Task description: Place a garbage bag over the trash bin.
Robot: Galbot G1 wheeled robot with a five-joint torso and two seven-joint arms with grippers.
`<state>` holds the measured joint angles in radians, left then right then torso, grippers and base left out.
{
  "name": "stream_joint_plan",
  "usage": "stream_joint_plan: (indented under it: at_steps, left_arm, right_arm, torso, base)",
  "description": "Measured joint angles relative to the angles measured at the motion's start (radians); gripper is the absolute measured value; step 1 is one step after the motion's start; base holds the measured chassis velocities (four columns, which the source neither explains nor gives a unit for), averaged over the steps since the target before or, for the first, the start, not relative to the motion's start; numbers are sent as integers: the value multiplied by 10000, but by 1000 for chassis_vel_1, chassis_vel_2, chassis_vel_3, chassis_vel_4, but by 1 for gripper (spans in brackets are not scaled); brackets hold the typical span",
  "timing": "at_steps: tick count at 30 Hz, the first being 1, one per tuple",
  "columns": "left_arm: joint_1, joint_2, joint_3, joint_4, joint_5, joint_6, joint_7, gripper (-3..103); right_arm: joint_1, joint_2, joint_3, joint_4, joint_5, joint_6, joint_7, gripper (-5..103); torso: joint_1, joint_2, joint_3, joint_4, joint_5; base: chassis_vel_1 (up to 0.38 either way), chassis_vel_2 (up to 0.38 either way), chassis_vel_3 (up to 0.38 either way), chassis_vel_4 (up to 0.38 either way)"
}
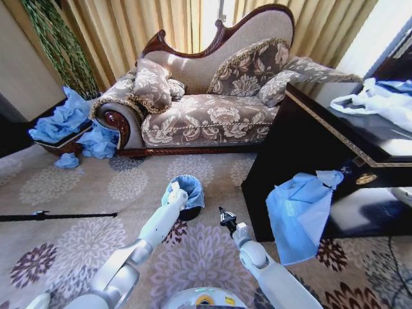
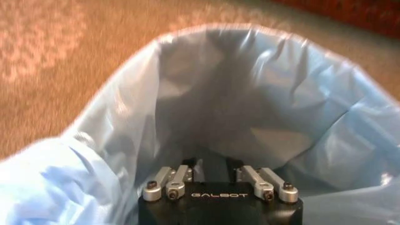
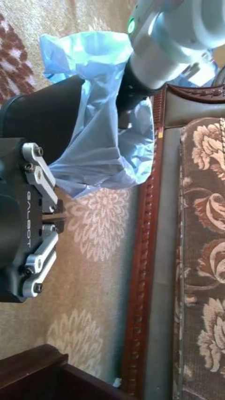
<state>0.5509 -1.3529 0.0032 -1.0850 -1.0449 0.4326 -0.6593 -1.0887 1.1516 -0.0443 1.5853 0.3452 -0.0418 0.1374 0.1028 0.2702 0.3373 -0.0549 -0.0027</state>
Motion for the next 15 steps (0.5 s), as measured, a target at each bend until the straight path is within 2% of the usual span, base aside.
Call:
stream_joint_plan:
  at_steps: [1, 2, 3, 5, 6, 7, 8, 10, 11, 12, 14, 15]
  left_arm:
    - [88, 73, -6, -200, 157, -66, 105, 39]
    - [230, 187, -22, -501, 376, -120, 304, 44]
    - [230, 187, -22, -501, 376, -120, 304, 44]
    - [473, 374, -25, -1070, 737, -192, 570, 55]
    - [473, 374, -25, -1070, 737, -192, 570, 55]
    - [594, 476, -26, -1351, 890, -218, 697, 60]
    - [718, 581, -26, -1636, 1058, -234, 843, 60]
    - [1023, 795, -91, -2355, 1363, -241, 1102, 71]
    - [1229, 915, -194, -2761, 1570, -245, 1242, 76]
    - [1229, 915, -194, -2761, 1570, -245, 1242, 76]
    - [1592, 1113, -357, -3413, 1939, -360, 1549, 87]
    - [1843, 1251, -454, -3849, 2257, -538, 1838, 87]
  right_arm:
    - [-13, 4, 0, 8, -9, 0, 0, 5]
    - [-33, 7, 0, 18, -21, 0, 0, -2]
    - [-33, 7, 0, 18, -21, 0, 0, -2]
    - [-54, 18, 0, 34, -45, 0, 10, -2]
    - [-54, 18, 0, 34, -45, 0, 10, -2]
    - [-58, 22, -3, 43, -52, 0, 17, 1]
    - [-60, 26, -15, 50, -60, -1, 35, 5]
    - [-60, 38, -24, 67, -75, -5, 92, 15]
    - [-59, 39, -24, 79, -78, -6, 102, 15]
    - [-59, 39, -24, 79, -78, -6, 102, 15]
    - [-69, 41, -6, 108, -78, -4, 106, 27]
    - [-90, 41, 26, 129, -79, 9, 104, 32]
  torso:
    - [0, 0, 0, 0, 0]
    - [0, 0, 0, 0, 0]
    - [0, 0, 0, 0, 0]
    - [0, 0, 0, -1, 0]
    - [0, 0, 0, -1, 0]
    - [0, 0, 0, -1, -1]
    - [0, 0, 0, 0, -1]
    - [0, 0, 0, -1, 0]
    - [0, 0, 0, -2, -1]
    - [0, 0, 0, -2, -1]
    - [0, 0, 0, 1, 0]
    - [0, 0, 0, 1, -1]
  base:
    - [0, 0, 0, 0]
    - [0, 0, 0, 0]
    - [0, 0, 0, 0]
    - [0, 0, 0, 0]
    - [0, 0, 0, 0]
    - [0, 0, 0, 0]
    - [0, 0, 0, 0]
    - [0, 0, 0, 0]
    - [0, 0, 0, 0]
    - [0, 0, 0, 0]
    - [0, 0, 0, 0]
    - [0, 0, 0, 0]
